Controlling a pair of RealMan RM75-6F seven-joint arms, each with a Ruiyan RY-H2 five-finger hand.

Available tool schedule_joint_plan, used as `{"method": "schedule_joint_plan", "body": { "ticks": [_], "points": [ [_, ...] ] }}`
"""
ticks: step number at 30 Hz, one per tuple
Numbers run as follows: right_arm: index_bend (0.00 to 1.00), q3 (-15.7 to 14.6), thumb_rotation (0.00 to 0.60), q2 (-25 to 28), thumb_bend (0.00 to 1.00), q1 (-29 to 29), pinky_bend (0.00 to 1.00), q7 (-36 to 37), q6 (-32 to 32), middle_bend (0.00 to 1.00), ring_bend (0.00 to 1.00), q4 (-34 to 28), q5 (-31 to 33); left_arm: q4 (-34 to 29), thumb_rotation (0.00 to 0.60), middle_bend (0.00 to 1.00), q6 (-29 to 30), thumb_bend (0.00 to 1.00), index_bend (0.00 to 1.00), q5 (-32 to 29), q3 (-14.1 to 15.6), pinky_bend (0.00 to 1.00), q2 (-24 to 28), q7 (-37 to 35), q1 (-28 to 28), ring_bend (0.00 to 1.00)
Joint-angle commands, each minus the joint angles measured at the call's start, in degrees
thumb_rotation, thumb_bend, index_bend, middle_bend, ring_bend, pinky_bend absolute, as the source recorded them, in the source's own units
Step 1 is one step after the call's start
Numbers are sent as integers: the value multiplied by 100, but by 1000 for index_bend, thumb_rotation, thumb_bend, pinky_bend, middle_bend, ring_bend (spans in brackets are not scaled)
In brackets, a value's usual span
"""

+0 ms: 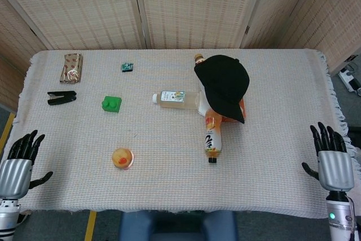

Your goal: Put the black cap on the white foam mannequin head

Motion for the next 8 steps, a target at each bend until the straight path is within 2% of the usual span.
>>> {"method": "schedule_joint_plan", "body": {
  "ticks": [1,8],
  "points": [
    [0,91,600,151,75,-114,90,396,-62,0,0,117,8,42,600,0,-14,157,0,47,21,147,-100,186,-30,0],
    [0,115,600,55,76,-132,85,386,-286,0,0,181,-152,126,600,0,-87,157,0,11,33,147,-165,292,-53,0]
  ]
}}
